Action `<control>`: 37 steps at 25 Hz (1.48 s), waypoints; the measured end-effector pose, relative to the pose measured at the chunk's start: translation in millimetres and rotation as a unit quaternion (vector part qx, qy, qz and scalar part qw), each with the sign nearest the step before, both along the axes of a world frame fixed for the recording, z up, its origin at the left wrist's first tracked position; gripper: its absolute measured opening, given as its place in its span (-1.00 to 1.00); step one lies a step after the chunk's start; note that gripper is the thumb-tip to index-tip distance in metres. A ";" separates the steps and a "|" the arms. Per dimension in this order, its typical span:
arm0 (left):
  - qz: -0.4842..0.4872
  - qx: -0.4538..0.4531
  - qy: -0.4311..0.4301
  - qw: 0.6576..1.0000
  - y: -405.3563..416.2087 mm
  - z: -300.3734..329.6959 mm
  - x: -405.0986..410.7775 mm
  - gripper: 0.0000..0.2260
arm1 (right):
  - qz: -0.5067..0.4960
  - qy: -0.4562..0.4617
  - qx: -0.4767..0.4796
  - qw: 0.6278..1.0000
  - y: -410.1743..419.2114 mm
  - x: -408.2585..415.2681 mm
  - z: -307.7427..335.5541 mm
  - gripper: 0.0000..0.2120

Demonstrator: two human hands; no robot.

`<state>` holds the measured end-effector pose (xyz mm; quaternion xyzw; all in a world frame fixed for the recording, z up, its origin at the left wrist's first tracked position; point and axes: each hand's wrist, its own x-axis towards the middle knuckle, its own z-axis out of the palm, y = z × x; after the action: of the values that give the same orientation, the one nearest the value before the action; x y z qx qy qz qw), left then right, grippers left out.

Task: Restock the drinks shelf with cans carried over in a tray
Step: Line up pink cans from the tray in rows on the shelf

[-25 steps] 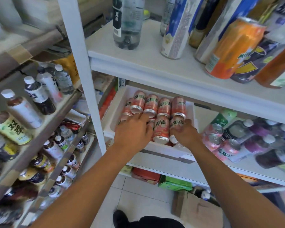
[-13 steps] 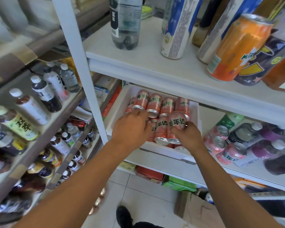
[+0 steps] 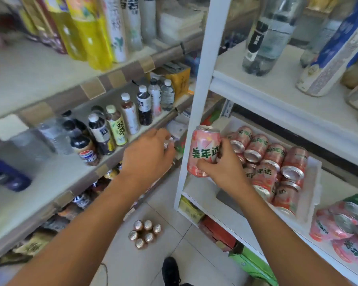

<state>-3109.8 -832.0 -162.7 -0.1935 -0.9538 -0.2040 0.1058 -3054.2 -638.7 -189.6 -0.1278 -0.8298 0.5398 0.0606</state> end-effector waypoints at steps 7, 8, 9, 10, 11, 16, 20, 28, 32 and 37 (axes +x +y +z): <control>0.182 0.018 0.036 0.983 -182.6 33.9 68.7 -0.74 | 0.174 0.073 -0.038 0.981 -176.3 4.6 46.8 -0.46; 0.205 0.021 0.043 0.977 -207.3 37.8 82.9 -0.74 | 0.197 0.082 -0.042 0.976 -203.2 11.4 51.9 -0.47; 0.223 0.024 0.047 0.973 -229.1 41.4 95.9 -0.74 | 0.218 0.088 -0.048 0.971 -227.2 18.1 56.2 -0.47; 0.237 0.029 0.050 0.970 -249.2 45.2 108.6 -0.74 | 0.237 0.094 -0.051 0.966 -249.4 24.4 60.2 -0.43; 0.253 0.034 0.055 0.965 -272.8 49.0 123.3 -0.75 | 0.254 0.103 -0.053 0.960 -274.8 31.1 64.6 -0.37; 0.353 0.032 0.083 0.931 -383.1 71.8 191.1 -0.78 | 0.339 0.125 -0.070 0.930 -393.0 58.5 83.6 -0.40; 0.424 0.031 0.089 0.901 -449.7 87.5 216.5 -0.77 | 0.400 0.139 -0.079 0.903 -472.4 62.3 93.3 -0.36; 0.482 0.002 0.095 0.871 -572.2 103.6 196.0 -0.72 | 0.457 0.183 -0.060 0.868 -630.0 12.9 113.8 -0.32; 0.505 -0.016 0.091 0.858 -634.3 113.3 175.0 -0.72 | 0.470 0.180 -0.080 0.860 -711.2 -27.6 128.1 -0.40; 0.514 -0.015 0.092 0.853 -685.3 110.5 151.2 -0.72 | 0.477 0.210 -0.048 0.852 -792.7 -64.9 129.0 -0.47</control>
<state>-2958.6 -1517.3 -52.2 0.3047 -0.9063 -0.0871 0.2796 -3119.1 -1431.4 -60.6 0.3971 -0.7295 0.5557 -0.0377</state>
